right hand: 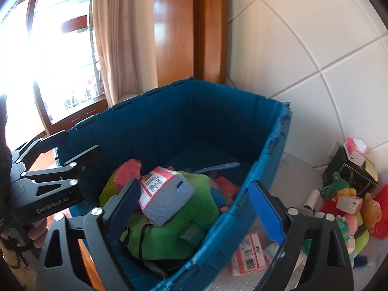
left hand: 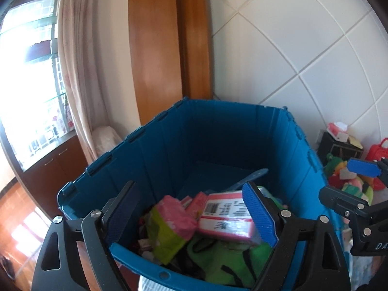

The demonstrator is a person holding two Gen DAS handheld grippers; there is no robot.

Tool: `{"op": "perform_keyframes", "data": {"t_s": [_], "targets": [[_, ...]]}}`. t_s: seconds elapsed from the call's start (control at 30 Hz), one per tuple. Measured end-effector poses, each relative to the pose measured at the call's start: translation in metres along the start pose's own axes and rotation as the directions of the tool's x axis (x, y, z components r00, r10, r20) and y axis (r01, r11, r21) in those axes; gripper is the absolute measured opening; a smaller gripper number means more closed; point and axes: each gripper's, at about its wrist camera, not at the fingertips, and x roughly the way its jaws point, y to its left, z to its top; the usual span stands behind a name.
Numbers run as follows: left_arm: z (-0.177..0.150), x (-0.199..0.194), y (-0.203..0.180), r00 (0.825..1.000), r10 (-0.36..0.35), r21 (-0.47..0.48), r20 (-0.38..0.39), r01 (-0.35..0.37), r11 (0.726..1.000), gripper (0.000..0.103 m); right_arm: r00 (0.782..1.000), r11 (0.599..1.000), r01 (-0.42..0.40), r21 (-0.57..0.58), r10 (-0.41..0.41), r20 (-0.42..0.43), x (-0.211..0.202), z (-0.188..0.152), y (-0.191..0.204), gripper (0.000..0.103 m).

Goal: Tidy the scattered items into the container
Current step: 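Move both grippers back to the pile of items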

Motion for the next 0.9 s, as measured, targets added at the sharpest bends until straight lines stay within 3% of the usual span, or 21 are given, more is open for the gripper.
{"op": "perform_keyframes", "data": {"t_s": [0.17, 0.3, 0.43, 0.53, 0.67, 0.9], "targets": [[0.007, -0.030, -0.038, 0.995, -0.085, 0.010, 0.060, 0.085, 0.996, 0.100, 0.996, 0.995, 0.078, 0.058, -0.080, 0.042, -0.040, -0.017, -0.034, 0.100], [0.009, -0.058, -0.093, 0.978, -0.179, 0.057, 0.109, 0.173, 0.983, 0.102, 0.983, 0.977, 0.165, 0.136, -0.174, 0.059, -0.080, -0.044, -0.082, 0.103], [0.003, -0.070, -0.157, 0.958, -0.271, 0.116, 0.092, 0.260, 0.958, 0.102, 0.962, 0.940, 0.257, 0.227, -0.271, 0.034, -0.115, -0.078, -0.139, 0.103], [-0.007, -0.064, -0.204, 0.949, -0.313, 0.130, 0.048, 0.305, 0.944, 0.102, 0.944, 0.905, 0.321, 0.278, -0.328, -0.022, -0.131, -0.108, -0.183, 0.103], [-0.034, -0.039, -0.258, 0.945, -0.322, 0.131, -0.067, 0.328, 0.936, 0.102, 0.927, 0.872, 0.374, 0.316, -0.357, -0.112, -0.136, -0.148, -0.230, 0.103], [-0.111, 0.023, -0.313, 0.941, -0.235, 0.119, -0.244, 0.269, 0.956, 0.102, 0.927, 0.859, 0.363, 0.361, -0.291, -0.238, -0.097, -0.223, -0.288, 0.103]]}}
